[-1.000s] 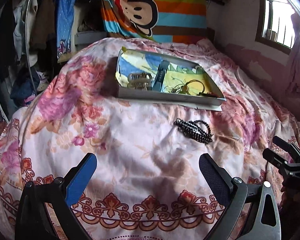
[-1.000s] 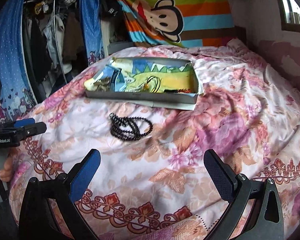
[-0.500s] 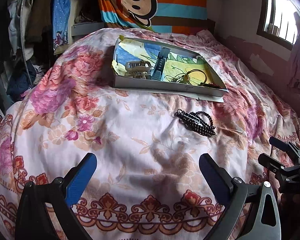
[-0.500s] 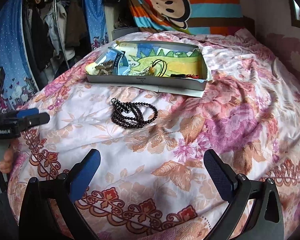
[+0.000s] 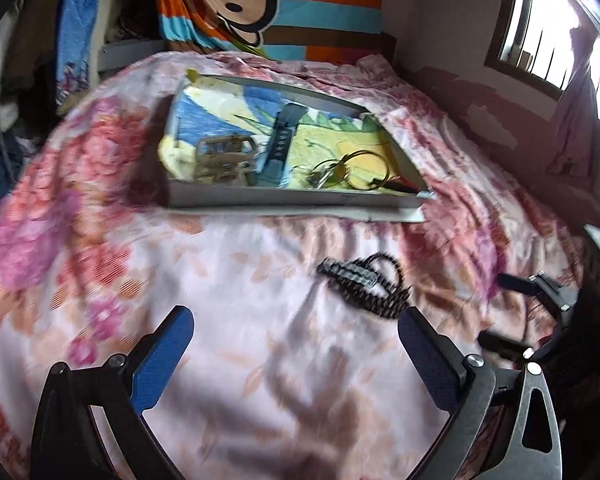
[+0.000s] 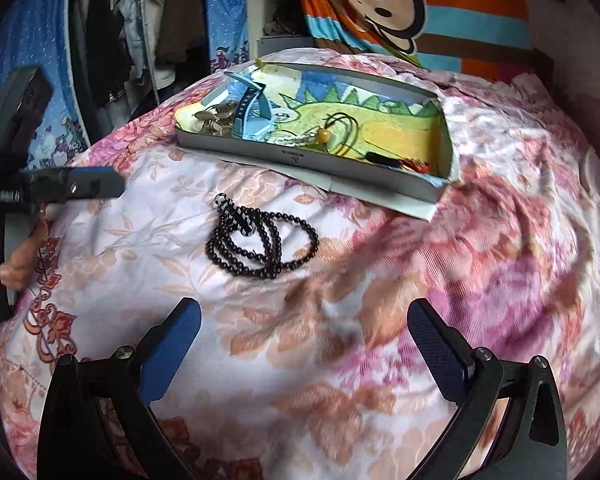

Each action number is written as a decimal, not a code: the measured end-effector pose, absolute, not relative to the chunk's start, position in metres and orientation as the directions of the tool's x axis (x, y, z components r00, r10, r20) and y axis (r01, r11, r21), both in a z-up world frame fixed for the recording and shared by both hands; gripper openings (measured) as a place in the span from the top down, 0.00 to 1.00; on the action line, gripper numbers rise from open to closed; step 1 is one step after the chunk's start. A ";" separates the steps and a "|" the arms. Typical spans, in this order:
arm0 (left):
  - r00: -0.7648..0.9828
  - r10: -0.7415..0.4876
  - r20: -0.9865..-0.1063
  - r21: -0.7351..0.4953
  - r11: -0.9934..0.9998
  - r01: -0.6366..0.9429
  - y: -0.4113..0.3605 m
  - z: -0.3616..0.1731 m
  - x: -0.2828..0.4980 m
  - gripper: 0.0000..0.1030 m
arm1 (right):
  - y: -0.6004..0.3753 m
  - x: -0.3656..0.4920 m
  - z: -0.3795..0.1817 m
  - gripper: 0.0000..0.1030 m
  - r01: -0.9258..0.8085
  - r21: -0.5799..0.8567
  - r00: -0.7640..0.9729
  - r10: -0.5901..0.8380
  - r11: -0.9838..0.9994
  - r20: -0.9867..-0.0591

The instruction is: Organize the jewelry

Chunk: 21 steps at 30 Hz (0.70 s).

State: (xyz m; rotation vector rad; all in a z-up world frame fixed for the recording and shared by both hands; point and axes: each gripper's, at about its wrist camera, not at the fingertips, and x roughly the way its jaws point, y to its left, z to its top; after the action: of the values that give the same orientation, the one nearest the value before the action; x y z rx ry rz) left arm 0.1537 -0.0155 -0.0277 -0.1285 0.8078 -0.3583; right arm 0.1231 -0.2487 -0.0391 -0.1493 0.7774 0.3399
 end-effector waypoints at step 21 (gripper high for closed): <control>0.422 -0.592 -0.687 -0.445 0.801 0.399 -0.048 -0.065 0.230 0.42 | -0.214 0.179 -0.076 0.21 -0.453 0.119 0.524 0.372 0.883 -0.766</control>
State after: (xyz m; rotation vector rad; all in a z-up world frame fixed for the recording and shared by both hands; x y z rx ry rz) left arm 0.2299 -0.0481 -0.0651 -0.2272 0.9497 -0.6275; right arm 0.1792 -0.2143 -0.0760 -0.1000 0.8918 0.4948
